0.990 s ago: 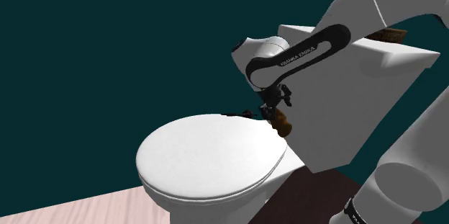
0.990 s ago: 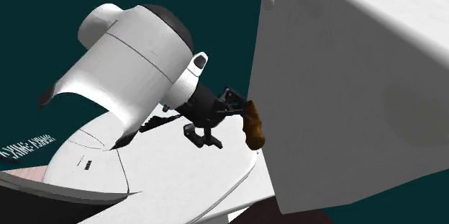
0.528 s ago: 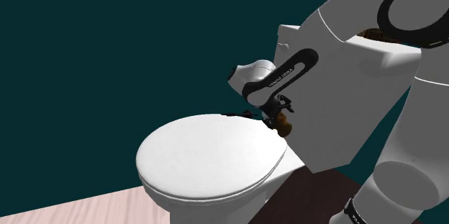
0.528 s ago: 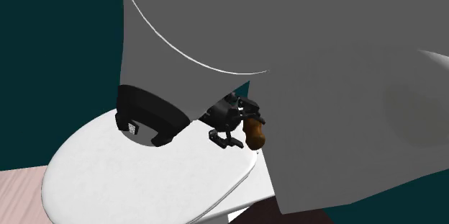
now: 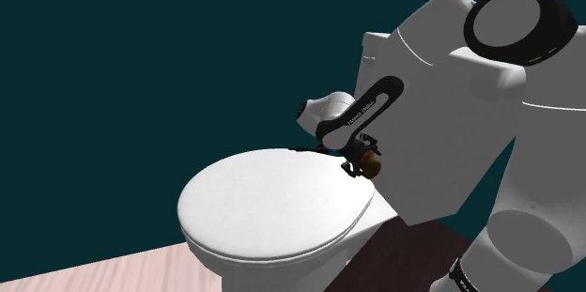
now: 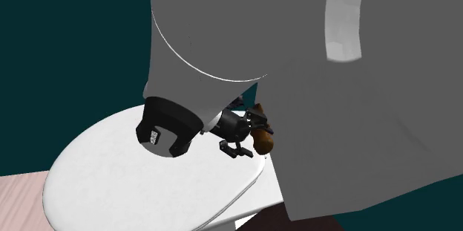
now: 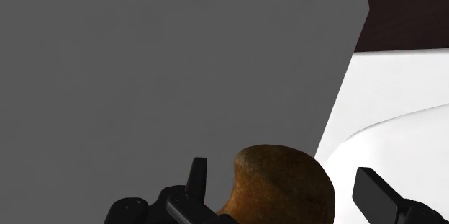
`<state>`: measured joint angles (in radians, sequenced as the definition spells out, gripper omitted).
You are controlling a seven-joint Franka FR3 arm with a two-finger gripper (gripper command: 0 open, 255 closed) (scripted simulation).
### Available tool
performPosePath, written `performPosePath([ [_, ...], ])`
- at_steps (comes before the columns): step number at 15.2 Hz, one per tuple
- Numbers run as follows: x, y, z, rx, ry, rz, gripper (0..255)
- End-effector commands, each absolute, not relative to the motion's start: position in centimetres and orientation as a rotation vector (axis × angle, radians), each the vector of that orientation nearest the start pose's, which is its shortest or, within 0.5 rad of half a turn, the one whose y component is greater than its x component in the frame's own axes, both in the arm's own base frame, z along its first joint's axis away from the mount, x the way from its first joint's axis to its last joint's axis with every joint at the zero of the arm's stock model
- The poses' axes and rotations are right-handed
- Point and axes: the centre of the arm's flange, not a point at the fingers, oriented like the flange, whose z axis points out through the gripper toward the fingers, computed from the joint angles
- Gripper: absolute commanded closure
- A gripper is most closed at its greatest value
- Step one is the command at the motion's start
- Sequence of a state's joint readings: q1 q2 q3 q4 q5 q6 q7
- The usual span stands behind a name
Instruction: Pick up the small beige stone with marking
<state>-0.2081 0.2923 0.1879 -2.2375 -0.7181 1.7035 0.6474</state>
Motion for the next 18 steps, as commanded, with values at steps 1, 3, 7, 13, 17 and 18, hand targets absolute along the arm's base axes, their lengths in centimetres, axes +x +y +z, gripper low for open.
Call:
performPosePath([
  [1, 45.7, -6.9, 21.6, 2.253, -0.271, -0.682, 0],
  [3, 45.7, -6.9, 21.6, 2.252, -0.271, -0.682, 255],
  [7, 45.7, -6.9, 21.6, 2.252, -0.271, -0.682, 255],
  [13, 45.7, -6.9, 22.7, 2.253, -0.271, -0.682, 255],
  [17, 45.7, -6.9, 24.8, 2.252, -0.271, -0.682, 255],
  [18, 45.7, -6.9, 25.3, 2.252, -0.271, -0.682, 255],
])
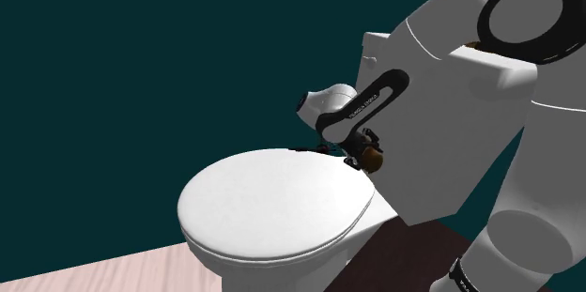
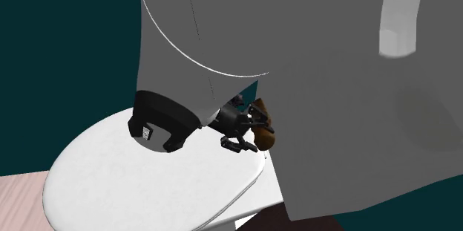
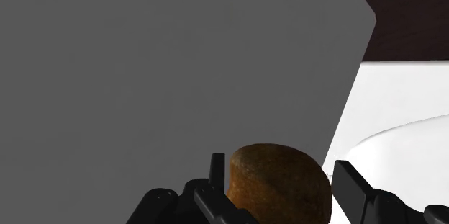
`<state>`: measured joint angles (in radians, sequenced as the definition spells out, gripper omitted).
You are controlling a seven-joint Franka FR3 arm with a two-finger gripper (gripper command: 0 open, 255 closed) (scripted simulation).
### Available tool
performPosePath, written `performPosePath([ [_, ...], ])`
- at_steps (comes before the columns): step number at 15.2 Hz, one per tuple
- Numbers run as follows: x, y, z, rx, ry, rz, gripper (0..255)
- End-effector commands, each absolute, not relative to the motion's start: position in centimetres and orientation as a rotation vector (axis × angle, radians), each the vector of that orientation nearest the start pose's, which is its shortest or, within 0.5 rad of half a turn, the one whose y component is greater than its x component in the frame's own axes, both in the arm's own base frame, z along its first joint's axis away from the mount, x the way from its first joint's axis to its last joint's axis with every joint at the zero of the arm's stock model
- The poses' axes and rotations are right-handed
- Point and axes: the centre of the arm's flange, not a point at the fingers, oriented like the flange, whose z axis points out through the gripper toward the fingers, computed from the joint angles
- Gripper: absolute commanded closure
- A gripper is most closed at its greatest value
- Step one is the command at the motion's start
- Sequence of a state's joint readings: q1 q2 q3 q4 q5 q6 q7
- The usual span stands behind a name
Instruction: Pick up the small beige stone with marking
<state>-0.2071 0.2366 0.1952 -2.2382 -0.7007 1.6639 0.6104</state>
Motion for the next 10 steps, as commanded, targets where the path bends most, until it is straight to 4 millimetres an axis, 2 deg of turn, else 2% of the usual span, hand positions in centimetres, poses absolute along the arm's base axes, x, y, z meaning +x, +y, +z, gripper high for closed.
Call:
performPosePath([
  [1, 45.7, -6.9, 25.8, 2.252, -0.271, -0.682, 255],
  [8, 45.7, -6.9, 29.5, 2.252, -0.271, -0.682, 255],
  [10, 45.7, -6.9, 29.6, 2.252, -0.271, -0.682, 255],
])
